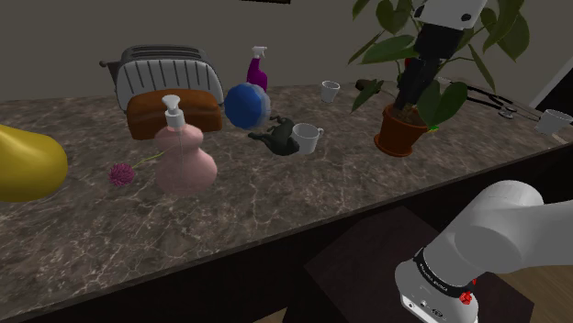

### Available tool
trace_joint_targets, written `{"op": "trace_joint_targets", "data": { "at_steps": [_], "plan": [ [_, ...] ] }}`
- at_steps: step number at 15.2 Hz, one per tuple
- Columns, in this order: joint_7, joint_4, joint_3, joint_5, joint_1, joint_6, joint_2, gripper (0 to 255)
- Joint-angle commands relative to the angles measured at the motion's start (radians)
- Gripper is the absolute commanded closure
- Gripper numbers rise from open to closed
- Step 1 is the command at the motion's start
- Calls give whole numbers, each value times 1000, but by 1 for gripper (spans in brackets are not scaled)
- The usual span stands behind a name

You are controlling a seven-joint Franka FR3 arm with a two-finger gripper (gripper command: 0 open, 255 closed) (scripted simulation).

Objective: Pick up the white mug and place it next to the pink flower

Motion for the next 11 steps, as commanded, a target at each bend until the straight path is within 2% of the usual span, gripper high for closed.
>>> {"op": "trace_joint_targets", "data": {
  "at_steps": [1,11],
  "plan": [
    [0,0,0,0,0,0,0,0],
    [33,-15,58,-11,11,310,282,0]
  ]
}}
